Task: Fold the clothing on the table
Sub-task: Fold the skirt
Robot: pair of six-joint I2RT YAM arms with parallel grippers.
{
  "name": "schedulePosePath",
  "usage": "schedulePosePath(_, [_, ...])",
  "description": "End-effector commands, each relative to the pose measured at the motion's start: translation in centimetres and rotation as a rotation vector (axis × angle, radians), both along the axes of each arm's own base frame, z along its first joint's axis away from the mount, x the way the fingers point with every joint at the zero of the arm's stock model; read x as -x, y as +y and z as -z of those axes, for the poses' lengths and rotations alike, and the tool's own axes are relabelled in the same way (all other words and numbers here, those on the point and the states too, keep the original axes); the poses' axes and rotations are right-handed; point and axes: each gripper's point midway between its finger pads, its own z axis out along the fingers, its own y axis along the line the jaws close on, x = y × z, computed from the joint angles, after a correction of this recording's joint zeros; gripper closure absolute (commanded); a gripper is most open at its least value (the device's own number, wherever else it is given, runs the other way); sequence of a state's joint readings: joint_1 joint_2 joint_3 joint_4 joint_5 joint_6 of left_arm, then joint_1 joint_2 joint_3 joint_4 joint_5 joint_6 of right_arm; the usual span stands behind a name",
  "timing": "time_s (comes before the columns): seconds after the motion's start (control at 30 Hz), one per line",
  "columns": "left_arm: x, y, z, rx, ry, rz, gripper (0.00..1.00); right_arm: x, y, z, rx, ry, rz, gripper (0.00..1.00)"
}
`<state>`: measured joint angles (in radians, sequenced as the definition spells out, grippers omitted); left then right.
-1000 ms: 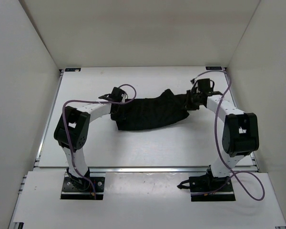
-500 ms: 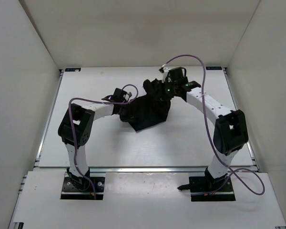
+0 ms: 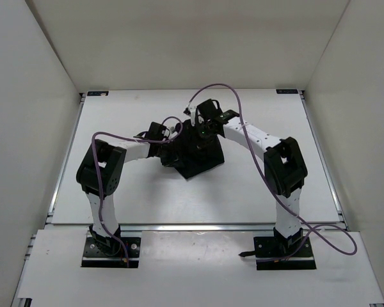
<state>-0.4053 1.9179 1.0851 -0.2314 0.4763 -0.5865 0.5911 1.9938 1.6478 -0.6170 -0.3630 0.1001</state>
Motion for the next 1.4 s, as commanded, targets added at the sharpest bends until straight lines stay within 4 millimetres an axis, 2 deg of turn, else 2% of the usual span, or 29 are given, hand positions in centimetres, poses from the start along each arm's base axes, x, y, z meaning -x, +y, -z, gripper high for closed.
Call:
schedulePosePath(0.0, [1.0,1.5,0.4,-0.044,0.017,-0.006,1.00,1.9,0.7,-0.4,0.003,0.023,-0.091,1.00])
schedulePosePath(0.1, [0.4,1.7,0.3,-0.042,0.013,-0.016,1.00,3.4,0.8,0.0,0.004,0.054,-0.109,1.00])
schedulePosePath(0.17, [0.3,1.7,0.3,-0.047,0.010,-0.019,1.00,3.8,1.0,0.1,-0.014,0.063,-0.116,1.00])
schedulePosePath(0.23, [0.0,1.9,0.2,-0.045,0.006,-0.023,1.00,4.4,1.3,-0.7,-0.060,0.078,-0.125,0.98])
schedulePosePath(0.3, [-0.1,1.9,-0.1,-0.045,-0.003,-0.017,1.00,4.8,1.7,-0.9,-0.083,0.086,-0.132,0.81])
schedulePosePath(0.37, [-0.4,2.4,-0.7,-0.028,-0.005,-0.036,0.95,4.9,1.8,-1.5,-0.100,0.085,-0.123,0.48])
schedulePosePath(0.4, [-0.2,2.4,-0.8,-0.029,-0.009,-0.034,0.91,4.9,1.7,-1.9,-0.113,0.085,-0.123,0.40])
schedulePosePath(0.43, [-0.7,2.8,-1.8,-0.017,-0.030,-0.050,0.89,4.6,1.5,-2.7,-0.129,0.075,-0.108,0.38])
schedulePosePath(0.5, [-0.8,3.3,-2.5,-0.010,-0.045,-0.057,0.71,4.3,1.2,-4.5,-0.177,0.052,-0.099,0.29])
schedulePosePath(0.53, [-1.0,3.5,-3.3,0.004,-0.060,-0.062,0.66,4.0,0.9,-6.0,-0.203,0.033,-0.081,0.29])
schedulePosePath(0.57, [-1.2,3.8,-4.2,0.008,-0.078,-0.067,0.56,3.7,0.8,-7.6,-0.231,0.003,-0.069,0.28])
schedulePosePath(0.6, [-1.1,4.0,-4.5,0.009,-0.081,-0.063,0.50,3.6,0.6,-9.2,-0.256,-0.034,-0.064,0.28])
schedulePosePath(0.63, [-1.3,4.3,-5.5,0.009,-0.108,-0.074,0.47,3.0,0.1,-9.9,-0.273,-0.054,-0.043,0.28])
schedulePosePath(0.7, [-1.5,5.4,-7.3,0.009,-0.156,-0.102,0.32,2.7,-0.7,-12.7,-0.327,-0.104,-0.005,0.30])
schedulePosePath(0.77, [-1.5,6.4,-8.3,0.007,-0.188,-0.138,0.30,1.4,-2.0,-14.0,-0.367,-0.169,0.044,0.34])
schedulePosePath(0.8, [-1.6,6.9,-9.5,0.012,-0.220,-0.155,0.30,1.5,-2.8,-13.4,-0.357,-0.170,0.074,0.36])
schedulePosePath(0.87, [-1.7,8.0,-10.6,-0.005,-0.261,-0.192,0.29,0.2,-4.3,-12.2,-0.324,-0.184,0.132,0.42])
schedulePosePath(0.9, [-1.8,8.8,-10.9,-0.016,-0.281,-0.216,0.29,-0.3,-4.9,-11.0,-0.284,-0.182,0.161,0.51])
schedulePosePath(0.93, [-2.1,8.8,-11.5,-0.015,-0.310,-0.223,0.30,-0.7,-5.6,-10.3,-0.252,-0.179,0.181,0.59])
schedulePosePath(1.0, [-2.3,8.6,-12.8,0.009,-0.351,-0.229,0.33,-2.2,-6.8,-7.2,-0.149,-0.166,0.233,0.71])
schedulePosePath(1.03, [-2.3,8.2,-13.3,0.016,-0.364,-0.229,0.34,-3.0,-6.9,-6.1,-0.119,-0.152,0.239,0.75])
schedulePosePath(1.07, [-2.3,8.3,-13.3,0.011,-0.373,-0.229,0.35,-2.9,-6.8,-5.3,-0.106,-0.122,0.236,0.77])
schedulePosePath(1.13, [-2.2,7.7,-13.5,0.015,-0.378,-0.221,0.40,-4.6,-5.9,-4.7,-0.100,-0.121,0.215,0.82])
schedulePosePath(1.17, [-1.7,7.2,-13.2,0.023,-0.364,-0.207,0.44,-4.7,-5.2,-3.5,-0.079,-0.111,0.201,0.81])
schedulePosePath(1.2, [-1.3,7.2,-12.8,0.025,-0.349,-0.209,0.46,-5.2,-4.2,-4.0,-0.066,-0.146,0.186,0.81])
schedulePosePath(1.23, [-1.5,7.5,-13.1,0.026,-0.364,-0.213,0.49,-5.5,-3.3,-4.2,-0.058,-0.169,0.160,0.80])
schedulePosePath(1.27, [-1.3,7.8,-12.6,0.026,-0.350,-0.222,0.52,-6.0,-2.5,-3.9,-0.053,-0.174,0.145,0.79])
schedulePosePath(1.33, [-0.8,8.1,-12.3,0.019,-0.344,-0.226,0.52,-6.3,-1.1,-3.1,-0.045,-0.161,0.117,0.80])
schedulePosePath(1.37, [-0.5,8.9,-11.7,0.004,-0.325,-0.240,0.52,-6.0,-0.1,-2.7,-0.048,-0.142,0.099,0.81])
